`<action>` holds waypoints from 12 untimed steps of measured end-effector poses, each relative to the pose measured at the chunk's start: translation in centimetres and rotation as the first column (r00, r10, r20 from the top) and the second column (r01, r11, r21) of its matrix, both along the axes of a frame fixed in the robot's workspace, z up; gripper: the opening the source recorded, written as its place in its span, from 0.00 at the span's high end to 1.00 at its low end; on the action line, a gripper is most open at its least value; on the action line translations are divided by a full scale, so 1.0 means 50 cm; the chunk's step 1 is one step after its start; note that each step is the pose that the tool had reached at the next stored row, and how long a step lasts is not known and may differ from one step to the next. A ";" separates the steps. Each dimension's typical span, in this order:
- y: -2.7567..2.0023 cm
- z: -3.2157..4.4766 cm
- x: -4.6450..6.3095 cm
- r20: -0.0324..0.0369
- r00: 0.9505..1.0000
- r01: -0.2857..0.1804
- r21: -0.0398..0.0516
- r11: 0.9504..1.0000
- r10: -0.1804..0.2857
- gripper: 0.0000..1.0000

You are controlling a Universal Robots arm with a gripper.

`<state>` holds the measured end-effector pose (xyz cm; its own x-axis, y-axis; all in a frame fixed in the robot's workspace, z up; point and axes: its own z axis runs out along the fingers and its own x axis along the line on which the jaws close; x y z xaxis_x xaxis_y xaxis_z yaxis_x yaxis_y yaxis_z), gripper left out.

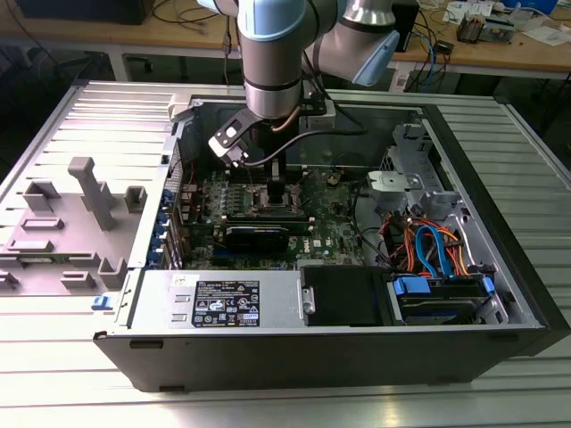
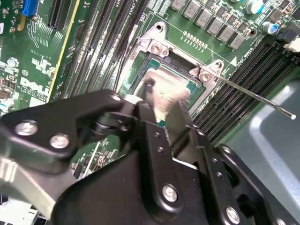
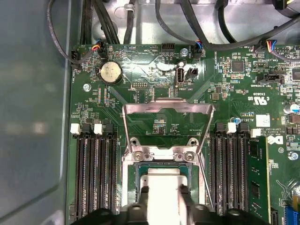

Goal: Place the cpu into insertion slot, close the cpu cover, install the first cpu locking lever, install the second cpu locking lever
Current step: 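Place the cpu into insertion slot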

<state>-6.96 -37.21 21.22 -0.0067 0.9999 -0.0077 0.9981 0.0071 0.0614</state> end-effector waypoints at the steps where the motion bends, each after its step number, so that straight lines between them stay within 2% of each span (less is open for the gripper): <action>1: 0.0000 0.000 0.000 0.000 1.000 0.000 0.000 1.000 0.000 0.71; 2: 0.0000 0.000 0.000 0.000 1.000 0.000 0.000 1.000 0.000 0.83; 3: 0.0000 0.000 0.000 0.000 1.000 0.000 0.000 1.000 0.000 0.89; 12: 0.0001 0.008 0.000 0.000 1.000 0.000 0.000 1.000 0.000 0.89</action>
<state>-6.94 -37.20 21.61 -0.0067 0.9999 -0.0076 0.9981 0.0072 0.0615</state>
